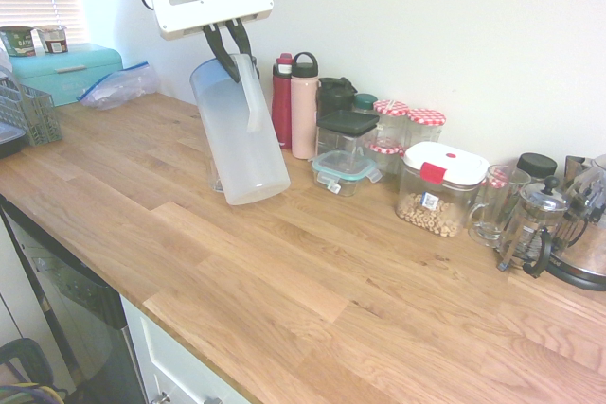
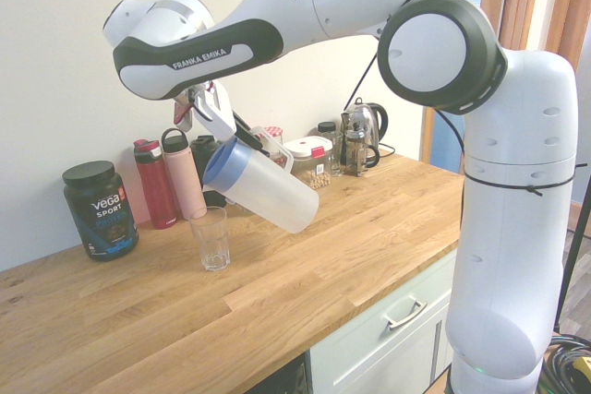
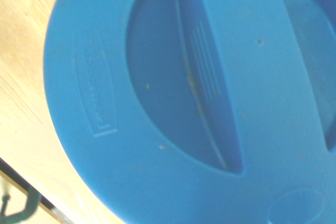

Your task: Pour me some water

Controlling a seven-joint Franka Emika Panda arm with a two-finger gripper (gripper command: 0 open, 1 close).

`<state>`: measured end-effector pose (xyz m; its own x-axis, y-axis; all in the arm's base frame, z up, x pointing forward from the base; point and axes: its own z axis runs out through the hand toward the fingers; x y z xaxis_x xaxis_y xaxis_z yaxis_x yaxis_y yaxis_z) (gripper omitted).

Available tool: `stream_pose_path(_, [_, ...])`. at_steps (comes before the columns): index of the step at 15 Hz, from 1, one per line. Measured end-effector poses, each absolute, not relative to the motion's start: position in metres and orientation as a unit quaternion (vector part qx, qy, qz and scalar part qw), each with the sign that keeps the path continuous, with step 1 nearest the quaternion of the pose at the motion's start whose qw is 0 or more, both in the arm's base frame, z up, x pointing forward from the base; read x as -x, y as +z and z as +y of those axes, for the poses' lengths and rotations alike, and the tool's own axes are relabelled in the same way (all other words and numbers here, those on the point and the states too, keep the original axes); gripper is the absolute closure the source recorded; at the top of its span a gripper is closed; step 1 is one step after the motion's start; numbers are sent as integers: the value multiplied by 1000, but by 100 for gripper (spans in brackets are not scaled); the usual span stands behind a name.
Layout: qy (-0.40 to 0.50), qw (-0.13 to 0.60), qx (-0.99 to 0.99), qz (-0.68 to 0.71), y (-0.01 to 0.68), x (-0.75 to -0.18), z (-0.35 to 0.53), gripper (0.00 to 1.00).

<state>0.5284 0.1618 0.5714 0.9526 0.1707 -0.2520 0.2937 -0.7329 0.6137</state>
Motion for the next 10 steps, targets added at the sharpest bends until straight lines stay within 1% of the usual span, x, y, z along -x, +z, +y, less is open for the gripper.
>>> stream_pose_path(3, [-95,371,-914,130,558,-530,175,100])
stream_pose_path(10, [-117,394,-903,122,533,-532,172,100])
